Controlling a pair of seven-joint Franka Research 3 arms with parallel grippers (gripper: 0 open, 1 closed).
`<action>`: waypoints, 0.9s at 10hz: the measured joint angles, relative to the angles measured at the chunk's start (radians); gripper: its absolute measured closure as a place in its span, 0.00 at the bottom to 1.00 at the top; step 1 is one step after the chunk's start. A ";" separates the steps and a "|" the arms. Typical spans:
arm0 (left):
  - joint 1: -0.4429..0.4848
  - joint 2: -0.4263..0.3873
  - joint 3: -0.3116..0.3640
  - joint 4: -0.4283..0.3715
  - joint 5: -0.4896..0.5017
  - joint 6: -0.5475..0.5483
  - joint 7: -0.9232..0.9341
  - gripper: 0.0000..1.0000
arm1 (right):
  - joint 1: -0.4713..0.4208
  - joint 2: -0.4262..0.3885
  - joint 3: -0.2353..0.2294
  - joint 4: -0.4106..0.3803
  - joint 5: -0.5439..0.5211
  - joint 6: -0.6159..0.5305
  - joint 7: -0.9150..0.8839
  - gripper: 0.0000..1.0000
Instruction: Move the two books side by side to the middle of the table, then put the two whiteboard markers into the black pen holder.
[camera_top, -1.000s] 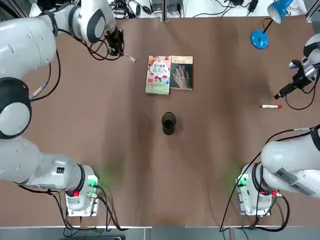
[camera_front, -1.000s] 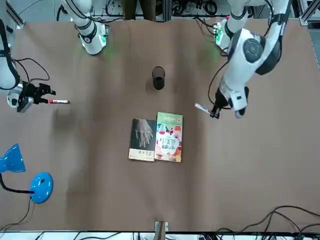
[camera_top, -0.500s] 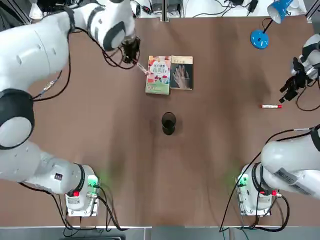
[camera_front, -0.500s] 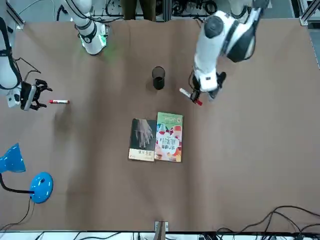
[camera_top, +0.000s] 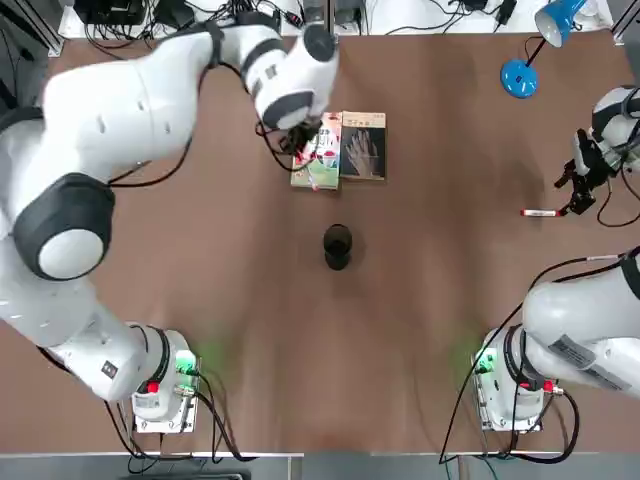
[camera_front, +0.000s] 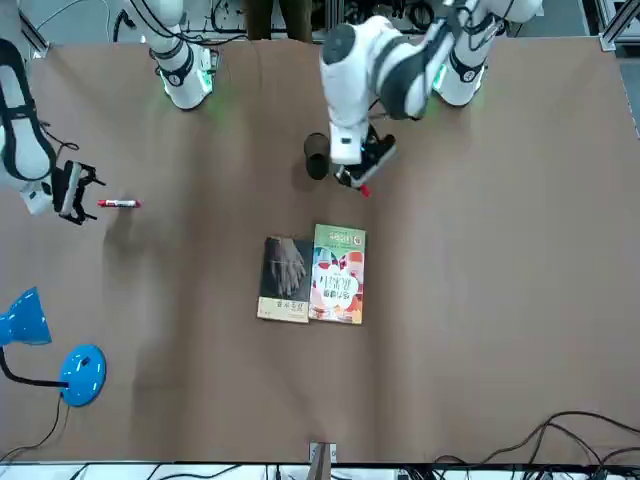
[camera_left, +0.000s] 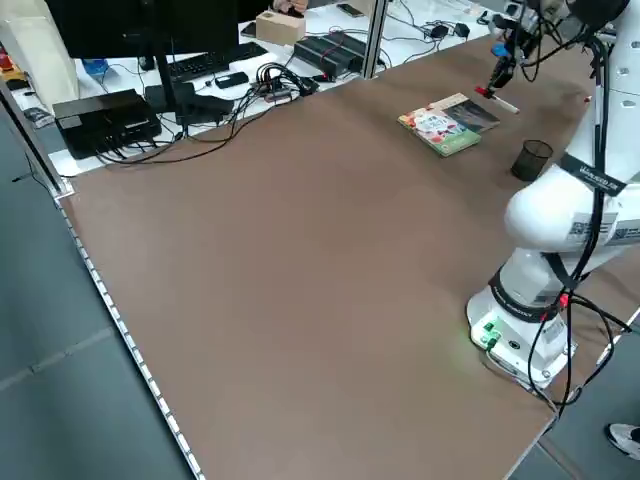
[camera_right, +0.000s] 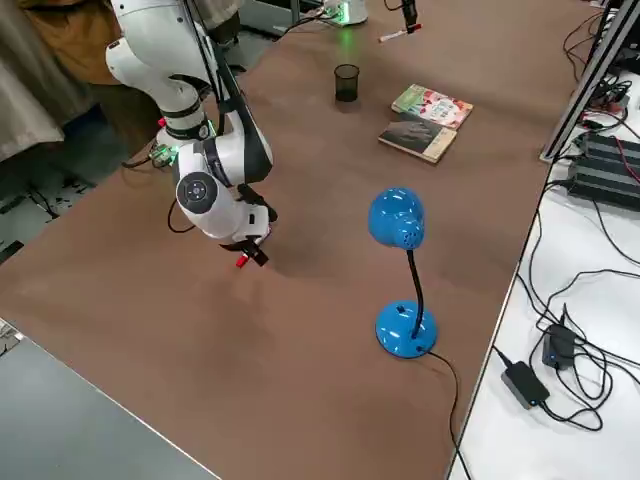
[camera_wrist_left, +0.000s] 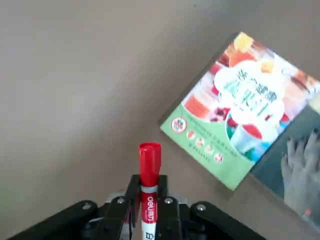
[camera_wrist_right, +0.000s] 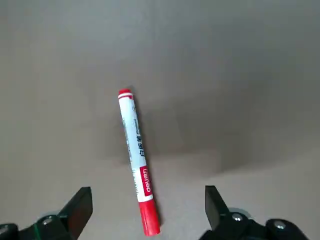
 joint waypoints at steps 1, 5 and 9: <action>-0.073 0.018 0.028 0.028 0.015 -0.040 -0.016 0.83 | 0.000 0.009 0.001 -0.007 -0.001 0.029 -0.016 0.00; -0.588 0.160 0.410 0.044 0.025 -0.114 -0.081 0.83 | -0.005 0.051 0.000 -0.034 -0.006 0.110 -0.051 0.00; -0.717 0.222 0.494 0.074 0.020 -0.154 -0.111 0.83 | -0.014 0.059 0.000 -0.034 -0.008 0.115 -0.120 0.05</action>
